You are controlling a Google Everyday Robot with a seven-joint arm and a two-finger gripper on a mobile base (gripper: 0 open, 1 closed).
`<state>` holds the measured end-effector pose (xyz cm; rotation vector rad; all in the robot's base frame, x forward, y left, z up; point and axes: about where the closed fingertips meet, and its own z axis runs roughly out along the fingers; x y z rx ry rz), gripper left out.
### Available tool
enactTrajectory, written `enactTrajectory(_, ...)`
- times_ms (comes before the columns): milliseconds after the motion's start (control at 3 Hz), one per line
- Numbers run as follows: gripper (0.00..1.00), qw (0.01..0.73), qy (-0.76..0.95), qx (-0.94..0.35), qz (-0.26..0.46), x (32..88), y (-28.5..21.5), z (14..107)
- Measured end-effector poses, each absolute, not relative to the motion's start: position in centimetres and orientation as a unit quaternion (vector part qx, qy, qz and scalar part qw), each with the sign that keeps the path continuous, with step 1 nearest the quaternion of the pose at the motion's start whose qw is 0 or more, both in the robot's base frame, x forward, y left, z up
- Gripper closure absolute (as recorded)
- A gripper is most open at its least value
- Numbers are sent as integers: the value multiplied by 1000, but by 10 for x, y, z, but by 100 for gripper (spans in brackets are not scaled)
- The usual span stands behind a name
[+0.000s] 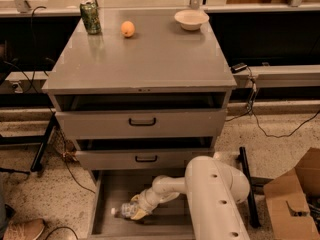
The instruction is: Pick blue plastic bottle from bottom drawer and place on counter
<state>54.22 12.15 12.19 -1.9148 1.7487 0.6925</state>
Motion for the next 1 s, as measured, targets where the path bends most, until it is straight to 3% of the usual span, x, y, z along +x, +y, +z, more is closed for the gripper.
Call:
enactTrajectory(667, 100, 240, 633, -693, 249, 538, 98, 154)
enactTrajectory(1000, 100, 282, 611, -699, 244, 529, 55, 247)
